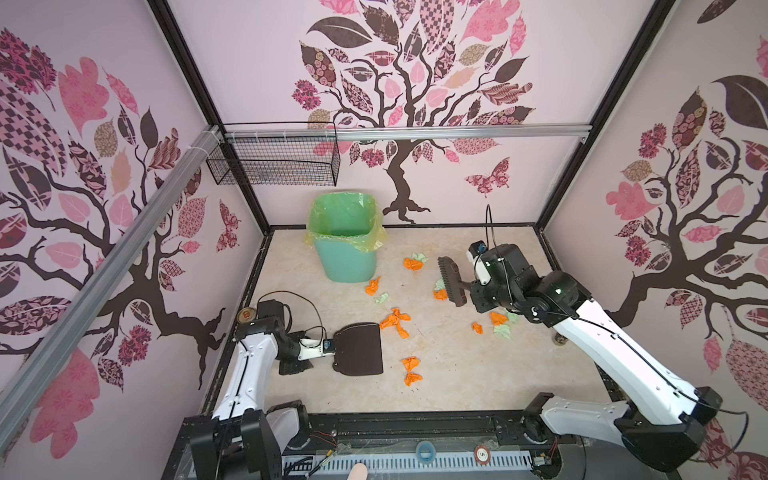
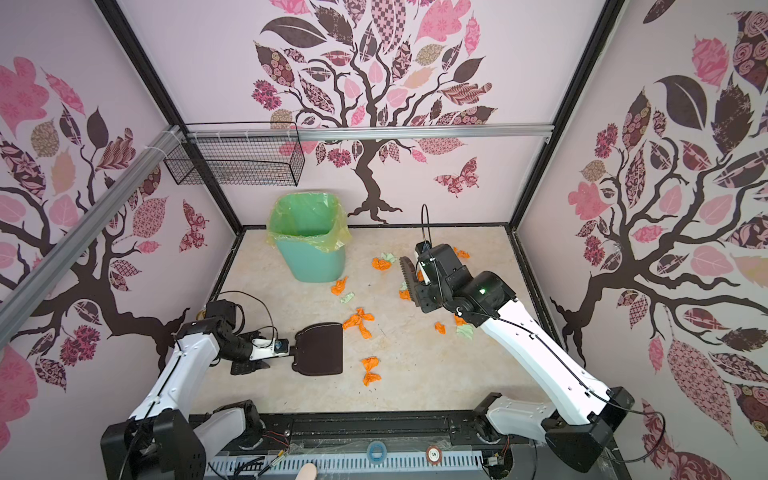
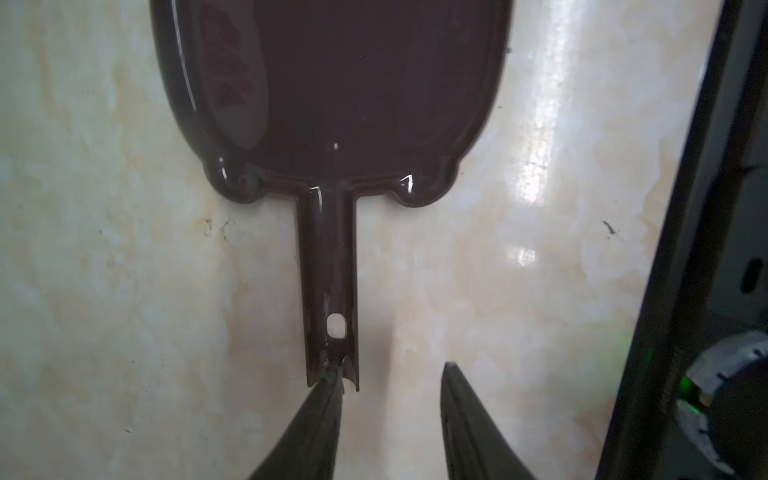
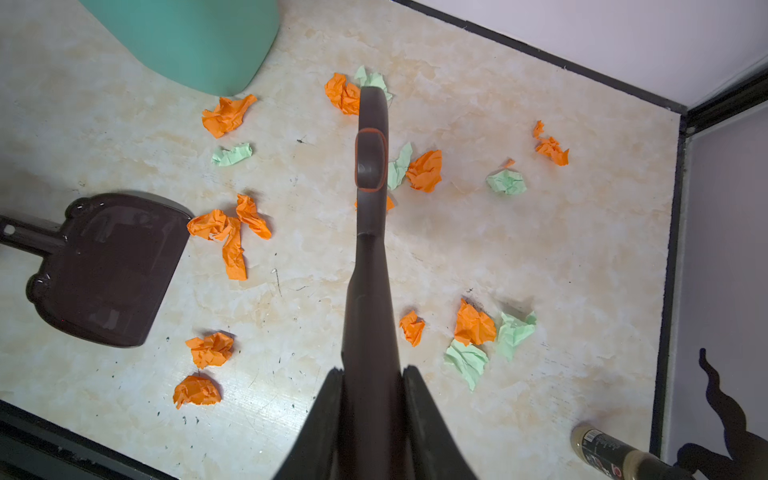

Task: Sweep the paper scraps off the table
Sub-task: 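Grasp the dustpan handle with the left gripper and slide the dustpan toward the scraps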

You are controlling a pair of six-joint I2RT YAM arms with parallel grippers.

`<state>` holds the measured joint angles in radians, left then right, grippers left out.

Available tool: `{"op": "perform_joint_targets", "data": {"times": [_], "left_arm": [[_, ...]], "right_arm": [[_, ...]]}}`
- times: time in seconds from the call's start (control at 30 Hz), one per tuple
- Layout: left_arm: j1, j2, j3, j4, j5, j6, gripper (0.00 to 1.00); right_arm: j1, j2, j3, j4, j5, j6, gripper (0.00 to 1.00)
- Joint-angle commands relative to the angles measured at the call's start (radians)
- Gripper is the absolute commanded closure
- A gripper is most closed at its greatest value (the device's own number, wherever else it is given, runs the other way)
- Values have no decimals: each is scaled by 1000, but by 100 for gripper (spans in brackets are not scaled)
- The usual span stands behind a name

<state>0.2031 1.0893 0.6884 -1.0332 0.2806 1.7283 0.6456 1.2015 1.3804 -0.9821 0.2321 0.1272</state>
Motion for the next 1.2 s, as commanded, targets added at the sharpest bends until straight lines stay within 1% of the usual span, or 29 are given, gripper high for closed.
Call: {"op": "perform_joint_targets", "data": {"times": [0.0,0.07,0.17,0.27,0.37,0.5,0.6,0.67,0.87,1.03,1.17], "left_arm": [[-41,-25,-13,96,-13,1,71],[-70,-45,-58,129,-32,9,72],[-79,-48,-110,175,-55,12,72],[-79,-18,-117,187,-63,-8,73],[-80,29,-118,221,-64,-33,72],[-79,75,-100,233,-34,-56,73],[-78,82,-98,229,0,-54,76],[-79,75,-110,242,19,-57,78],[-73,10,-146,245,80,-64,78],[-57,-9,-168,228,72,-47,79],[-21,-2,-173,212,74,-15,79]], "right_arm": [[-4,-42,-2,29,-1,-7,100],[-6,-53,-18,34,1,-5,100],[-11,-63,-41,43,-5,-6,100],[-20,-63,-57,48,-17,-16,100],[-30,-60,-60,53,-30,-26,100],[-37,-59,-60,63,-42,-27,100],[-41,-59,-63,61,-44,-28,100],[-43,-60,-65,55,-44,-29,100],[-48,-56,-68,48,-46,-28,100],[-50,-42,-66,57,-60,-23,100],[-50,-37,-65,62,-66,-22,100]]}}
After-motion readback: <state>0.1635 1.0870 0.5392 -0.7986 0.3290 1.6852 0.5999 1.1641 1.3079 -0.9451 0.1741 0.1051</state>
